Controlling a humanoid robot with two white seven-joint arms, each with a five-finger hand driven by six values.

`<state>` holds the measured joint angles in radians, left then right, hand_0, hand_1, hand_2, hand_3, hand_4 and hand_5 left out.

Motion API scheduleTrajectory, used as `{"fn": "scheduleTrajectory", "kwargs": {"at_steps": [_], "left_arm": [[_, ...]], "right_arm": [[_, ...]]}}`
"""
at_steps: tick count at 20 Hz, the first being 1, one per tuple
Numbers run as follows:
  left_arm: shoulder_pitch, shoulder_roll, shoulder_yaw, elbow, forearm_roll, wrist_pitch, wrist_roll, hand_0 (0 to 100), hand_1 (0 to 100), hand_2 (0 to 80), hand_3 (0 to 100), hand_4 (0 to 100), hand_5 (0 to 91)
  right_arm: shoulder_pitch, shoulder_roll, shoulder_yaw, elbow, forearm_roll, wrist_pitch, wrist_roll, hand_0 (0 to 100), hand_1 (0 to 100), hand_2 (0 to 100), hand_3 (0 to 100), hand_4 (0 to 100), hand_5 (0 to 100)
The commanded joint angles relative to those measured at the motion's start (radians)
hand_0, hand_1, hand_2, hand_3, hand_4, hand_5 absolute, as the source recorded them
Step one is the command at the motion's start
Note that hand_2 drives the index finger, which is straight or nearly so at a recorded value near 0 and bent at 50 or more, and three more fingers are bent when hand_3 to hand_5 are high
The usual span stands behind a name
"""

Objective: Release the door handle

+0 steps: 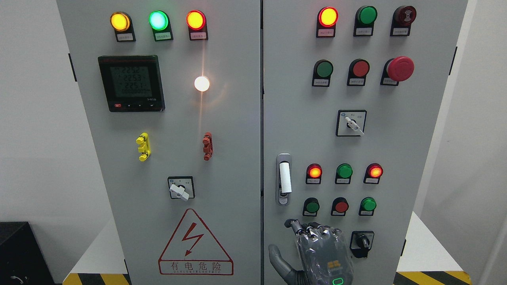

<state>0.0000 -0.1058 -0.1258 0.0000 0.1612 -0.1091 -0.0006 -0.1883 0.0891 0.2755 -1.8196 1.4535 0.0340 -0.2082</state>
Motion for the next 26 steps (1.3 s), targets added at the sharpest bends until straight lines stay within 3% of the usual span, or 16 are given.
{"fn": "scheduleTrajectory", "kwargs": {"at_steps": [1, 4, 9, 15, 23, 26], "left_arm": [[-0.026, 0.000, 0.000, 0.029, 0.000, 0.000, 0.001, 12, 56, 0.0, 0, 0, 0.0], [-0.026, 0.000, 0.000, 0.029, 0.001, 0.000, 0.001, 12, 56, 0.0, 0, 0, 0.0], [-0.026, 0.000, 0.000, 0.029, 0.000, 0.000, 0.001, 12, 56, 0.0, 0, 0, 0.0], [-0.026, 0.000, 0.000, 0.029, 0.000, 0.000, 0.001, 12, 56, 0.0, 0, 0, 0.0], [-0.026, 0.000, 0.000, 0.029, 0.000, 0.000, 0.001, 12, 56, 0.0, 0, 0, 0.0], [-0.026, 0.000, 0.000, 0.029, 0.000, 0.000, 0.001, 12, 56, 0.0, 0, 0, 0.0]], "right_arm": [[0.061, 0.001, -0.019, -0.130, -0.001, -0.005, 0.009, 38, 21, 78, 100, 97, 100], [0.064, 0.000, -0.019, -0.142, -0.001, -0.008, 0.013, 36, 16, 84, 100, 98, 100], [0.041, 0.003, -0.021, -0.153, 0.001, -0.006, 0.107, 32, 12, 92, 100, 99, 100], [-0.026, 0.009, -0.013, -0.149, 0.005, 0.007, 0.142, 28, 11, 97, 100, 100, 100], [-0.138, 0.009, 0.011, -0.119, 0.051, 0.069, 0.207, 23, 24, 98, 100, 100, 100], [-0.177, 0.012, 0.022, -0.083, 0.053, 0.087, 0.207, 23, 25, 99, 100, 100, 100]]}}
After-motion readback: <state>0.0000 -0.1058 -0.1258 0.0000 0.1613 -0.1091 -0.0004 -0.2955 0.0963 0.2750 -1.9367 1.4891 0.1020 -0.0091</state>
